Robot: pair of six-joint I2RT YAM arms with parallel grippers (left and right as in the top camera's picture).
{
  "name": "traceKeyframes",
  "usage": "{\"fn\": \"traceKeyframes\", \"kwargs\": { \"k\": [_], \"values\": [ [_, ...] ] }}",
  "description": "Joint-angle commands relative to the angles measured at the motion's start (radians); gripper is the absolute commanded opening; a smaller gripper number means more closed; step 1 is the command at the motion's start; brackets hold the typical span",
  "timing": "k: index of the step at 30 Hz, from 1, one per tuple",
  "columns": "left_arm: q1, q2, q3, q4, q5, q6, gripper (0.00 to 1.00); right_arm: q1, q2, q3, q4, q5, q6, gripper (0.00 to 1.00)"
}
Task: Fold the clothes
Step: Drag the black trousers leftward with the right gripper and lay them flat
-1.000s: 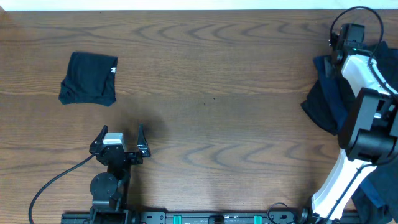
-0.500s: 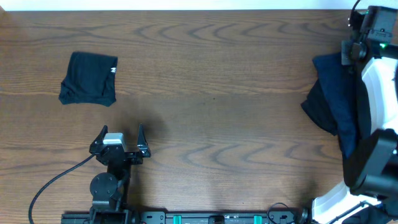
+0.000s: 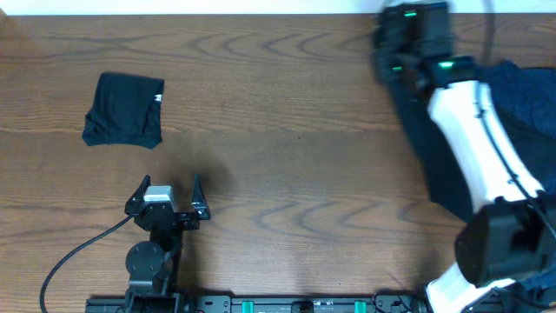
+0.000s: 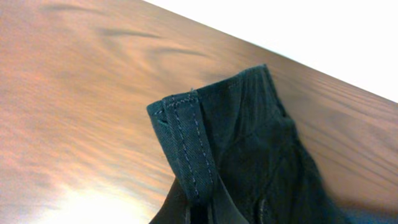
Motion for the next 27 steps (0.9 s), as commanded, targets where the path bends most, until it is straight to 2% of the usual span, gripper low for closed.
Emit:
{"fn": "traceKeyframes", "kwargs": {
  "k": [1,10,18,19,21,27],
  "values": [
    [-0.003,-0.006,-0.02,-0.037,-0.009,0.013,0.98,0.128,0.116,0.009,0.054,-0.107,0.082,0.01],
    [-0.003,-0.006,-0.02,-0.037,-0.009,0.013,0.98,0.412,0.337,0.009,0.221,-0.107,0.159,0.01],
    [-0.003,-0.006,-0.02,-0.037,-0.009,0.013,0.98,0.546,0.342,0.01,0.256,0.011,0.106,0.07],
    [-0.003,-0.006,-0.02,-0.037,-0.009,0.013,0.98,0.547,0.341,0.01,0.252,0.01,0.106,0.11],
    [-0.003,-0.006,-0.02,-0.037,-0.009,0.013,0.98,0.547,0.338,0.01,0.239,-0.008,0.106,0.31],
    [-0.003,-0.006,-0.02,-0.037,-0.009,0.013,0.98,0.506,0.269,0.01,0.209,-0.057,0.124,0.4]
  ]
}}
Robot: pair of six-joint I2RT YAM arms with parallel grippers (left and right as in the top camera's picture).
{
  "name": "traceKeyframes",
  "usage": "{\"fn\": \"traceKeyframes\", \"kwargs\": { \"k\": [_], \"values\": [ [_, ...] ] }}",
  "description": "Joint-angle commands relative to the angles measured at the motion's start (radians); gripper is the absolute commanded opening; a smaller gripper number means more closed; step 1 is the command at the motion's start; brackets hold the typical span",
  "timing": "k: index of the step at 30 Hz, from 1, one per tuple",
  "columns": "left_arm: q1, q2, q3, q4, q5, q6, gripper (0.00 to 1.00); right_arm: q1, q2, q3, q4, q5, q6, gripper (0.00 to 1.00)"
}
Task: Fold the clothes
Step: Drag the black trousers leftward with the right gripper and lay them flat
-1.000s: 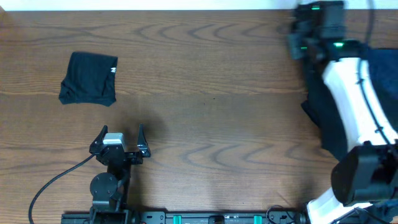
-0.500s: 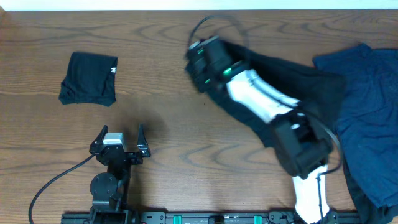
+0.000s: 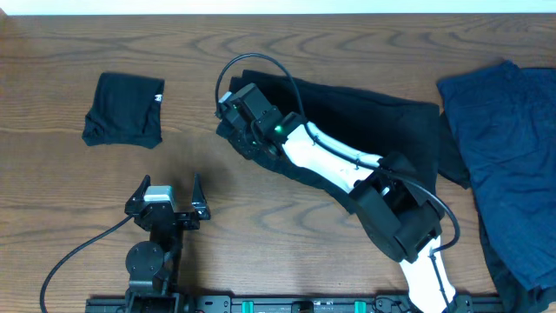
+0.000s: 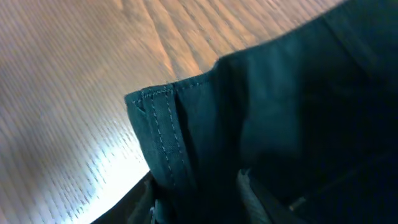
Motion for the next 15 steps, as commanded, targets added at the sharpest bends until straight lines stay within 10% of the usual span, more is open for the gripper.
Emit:
{"fn": "traceKeyframes", "kwargs": {
  "k": [1,15],
  "values": [
    [-0.003,-0.006,-0.02,-0.037,-0.009,0.013,0.98,-0.04,-0.107,0.014,-0.011,-0.034,0.016,0.41],
    [-0.003,-0.006,-0.02,-0.037,-0.009,0.013,0.98,-0.317,-0.326,0.014,-0.408,-0.036,0.003,0.54]
  ]
}}
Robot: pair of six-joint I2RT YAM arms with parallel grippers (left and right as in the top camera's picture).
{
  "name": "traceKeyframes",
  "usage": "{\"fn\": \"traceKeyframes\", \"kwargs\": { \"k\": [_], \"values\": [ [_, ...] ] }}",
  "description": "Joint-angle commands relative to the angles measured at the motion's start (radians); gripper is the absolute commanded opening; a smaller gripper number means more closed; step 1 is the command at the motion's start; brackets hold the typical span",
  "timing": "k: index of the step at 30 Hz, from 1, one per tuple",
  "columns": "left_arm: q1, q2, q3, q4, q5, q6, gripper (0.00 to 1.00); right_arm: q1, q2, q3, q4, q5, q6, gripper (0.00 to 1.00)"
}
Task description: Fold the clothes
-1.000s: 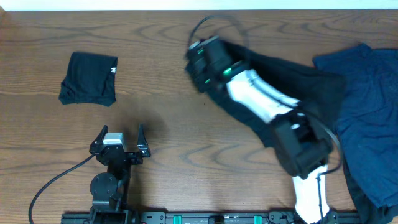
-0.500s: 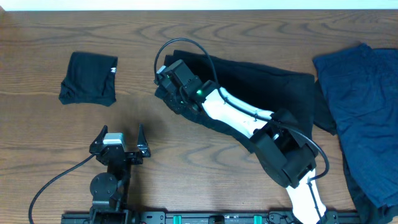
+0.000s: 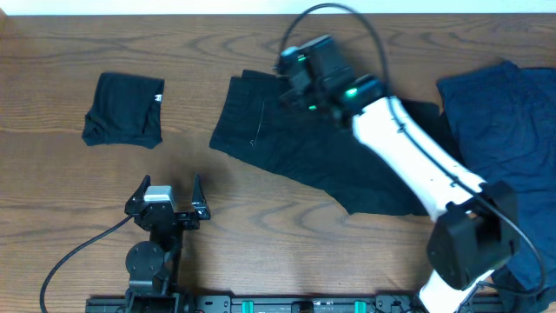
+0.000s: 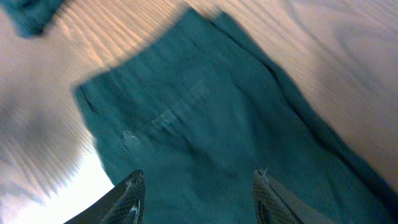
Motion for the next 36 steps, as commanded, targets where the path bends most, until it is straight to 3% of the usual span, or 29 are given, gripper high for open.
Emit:
{"fn": "traceKeyframes", "kwargs": {
  "k": [1,16,26,29,36],
  "values": [
    [-0.003,-0.006,-0.02,-0.037,-0.009,0.013,0.98,-0.106,-0.015,0.006,-0.083,-0.003,0.001,0.54],
    [-0.003,-0.006,-0.02,-0.037,-0.009,0.013,0.98,-0.529,-0.014,0.006,-0.389,-0.015,-0.008,0.58],
    [-0.003,-0.006,-0.02,-0.037,-0.009,0.013,0.98,-0.833,0.002,0.003,-0.319,-0.221,0.066,0.58],
    [-0.003,-0.006,-0.02,-0.037,-0.009,0.013,0.98,-0.88,0.03,0.003,-0.311,-0.35,0.064,0.58],
    [-0.003,-0.006,-0.02,-0.037,-0.009,0.013,0.98,-0.893,0.159,0.003,-0.246,-0.449,0.064,0.58]
  ]
}}
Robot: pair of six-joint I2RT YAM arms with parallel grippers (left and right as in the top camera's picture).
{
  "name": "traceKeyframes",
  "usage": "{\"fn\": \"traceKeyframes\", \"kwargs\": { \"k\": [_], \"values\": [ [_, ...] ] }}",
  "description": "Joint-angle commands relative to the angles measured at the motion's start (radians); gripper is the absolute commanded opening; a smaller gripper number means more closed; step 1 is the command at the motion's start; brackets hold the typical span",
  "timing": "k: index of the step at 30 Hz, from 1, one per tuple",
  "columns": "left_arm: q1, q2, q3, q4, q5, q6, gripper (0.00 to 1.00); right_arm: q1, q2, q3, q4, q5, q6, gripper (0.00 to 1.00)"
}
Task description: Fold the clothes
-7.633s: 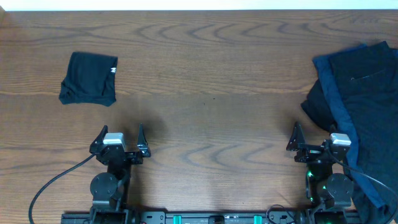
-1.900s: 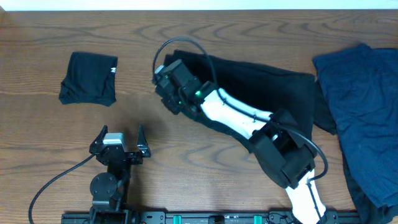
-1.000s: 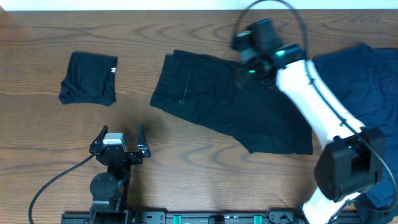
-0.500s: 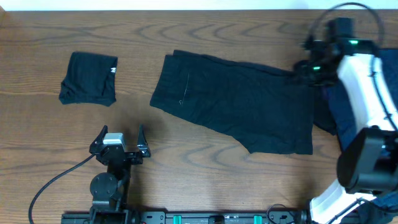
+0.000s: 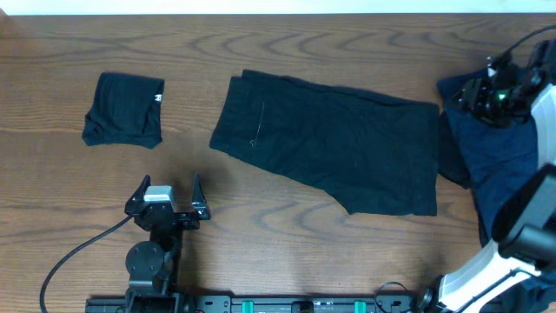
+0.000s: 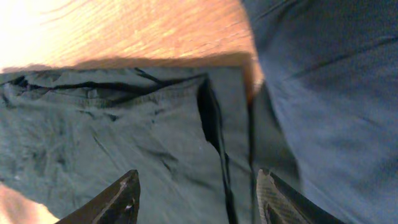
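Observation:
Black shorts (image 5: 330,143) lie spread flat across the middle of the table, waistband to the left. In the right wrist view the shorts (image 6: 124,137) fill the lower left, their right end bordering a blue garment (image 6: 336,93). My right gripper (image 5: 486,91) hovers over that border, open with nothing between its fingers (image 6: 118,199). My left gripper (image 5: 167,189) rests open and empty near the front edge. A folded black garment (image 5: 124,109) sits at the far left.
The blue garment (image 5: 512,156) lies heaped along the table's right edge, partly under the right arm. Bare wooden table (image 5: 287,243) shows in front of the shorts. The left arm's cable (image 5: 78,252) trails to the front left.
My right gripper, open over the shorts' back edge near the middle, has moved to the right end of the shorts by the blue garment. The shorts lie as before.
My right gripper was shut on a corner of the black shorts at the back right. Then it held that corner left of centre, the shorts trailing rightward. Then it was open above the flat shorts, and now hangs open at their right end.

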Motion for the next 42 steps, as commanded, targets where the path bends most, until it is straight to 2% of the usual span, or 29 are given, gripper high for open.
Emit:
{"fn": "traceKeyframes", "kwargs": {
  "k": [1,11,20,31,34,42],
  "values": [
    [-0.003,-0.006,-0.02,-0.037,-0.008,0.013,0.98,-0.003,0.097,0.005,0.044,-0.159,0.012,0.58],
    [-0.003,-0.006,-0.02,-0.037,-0.009,0.013,0.98,-0.003,0.221,0.005,0.168,-0.259,0.041,0.56],
    [-0.003,-0.006,-0.02,-0.037,-0.009,0.013,0.98,0.009,0.222,-0.009,0.168,-0.257,0.106,0.46],
    [-0.003,-0.006,-0.02,-0.032,-0.015,0.013,0.98,0.032,0.222,-0.063,0.221,-0.258,0.148,0.45],
    [-0.003,-0.006,-0.02,-0.029,-0.013,0.013,0.98,0.04,0.222,-0.069,0.221,-0.257,0.148,0.43],
    [-0.003,-0.006,-0.02,-0.033,0.033,-0.006,0.98,0.077,0.222,-0.095,0.277,-0.205,0.163,0.41]
  ]
}}
